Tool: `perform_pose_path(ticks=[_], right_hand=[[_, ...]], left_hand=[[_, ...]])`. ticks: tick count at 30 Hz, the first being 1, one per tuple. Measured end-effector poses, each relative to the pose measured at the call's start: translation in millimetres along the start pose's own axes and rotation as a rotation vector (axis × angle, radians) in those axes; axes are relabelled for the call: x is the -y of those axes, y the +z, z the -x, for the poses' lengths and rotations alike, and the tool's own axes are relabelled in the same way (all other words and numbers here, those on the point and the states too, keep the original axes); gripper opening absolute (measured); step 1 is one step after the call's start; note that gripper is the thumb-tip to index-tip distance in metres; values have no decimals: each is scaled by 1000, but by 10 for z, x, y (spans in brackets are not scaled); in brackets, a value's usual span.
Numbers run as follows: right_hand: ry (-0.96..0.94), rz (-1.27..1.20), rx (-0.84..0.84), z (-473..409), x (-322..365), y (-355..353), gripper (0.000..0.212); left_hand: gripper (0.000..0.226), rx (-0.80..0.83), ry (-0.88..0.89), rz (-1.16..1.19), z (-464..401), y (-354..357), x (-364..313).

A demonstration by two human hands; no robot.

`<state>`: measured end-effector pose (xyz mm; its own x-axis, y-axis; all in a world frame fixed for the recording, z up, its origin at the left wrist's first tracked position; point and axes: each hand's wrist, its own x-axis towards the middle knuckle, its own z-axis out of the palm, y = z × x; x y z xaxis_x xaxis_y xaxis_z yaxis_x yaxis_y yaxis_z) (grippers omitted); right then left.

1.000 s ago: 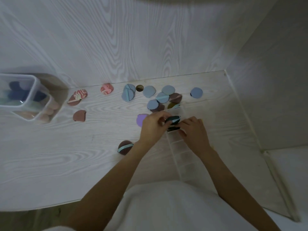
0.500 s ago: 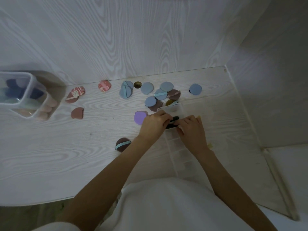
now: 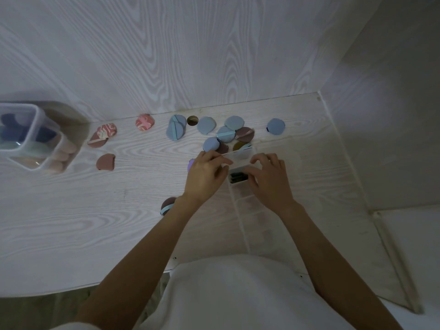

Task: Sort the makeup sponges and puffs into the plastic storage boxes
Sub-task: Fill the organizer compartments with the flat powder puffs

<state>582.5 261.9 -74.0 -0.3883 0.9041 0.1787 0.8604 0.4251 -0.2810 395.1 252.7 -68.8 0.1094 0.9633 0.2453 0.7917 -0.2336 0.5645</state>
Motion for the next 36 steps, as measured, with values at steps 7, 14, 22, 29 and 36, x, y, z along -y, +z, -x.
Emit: perform_pose_path(ticks=[7,14,22,29,36], right_hand=[[12,-279,-150,-408,23,-244,26],[152,-144,209,-1458,-79,115,32],[255,5,269,-1709,-101,382,34],[214,-427,-97,-1064,-16,-353,14],[408,-634,-250,-215,-41,-451,8]], left_hand=[[24,-66,-385,236,-261,-93,478],[41,290,-439,-96,-647,139,667],[24,89,-426,68,-462,-6,569],[15,-172,-348,293,-54,-381,214],[15,-69,-4,-63,-174,-85,-200]])
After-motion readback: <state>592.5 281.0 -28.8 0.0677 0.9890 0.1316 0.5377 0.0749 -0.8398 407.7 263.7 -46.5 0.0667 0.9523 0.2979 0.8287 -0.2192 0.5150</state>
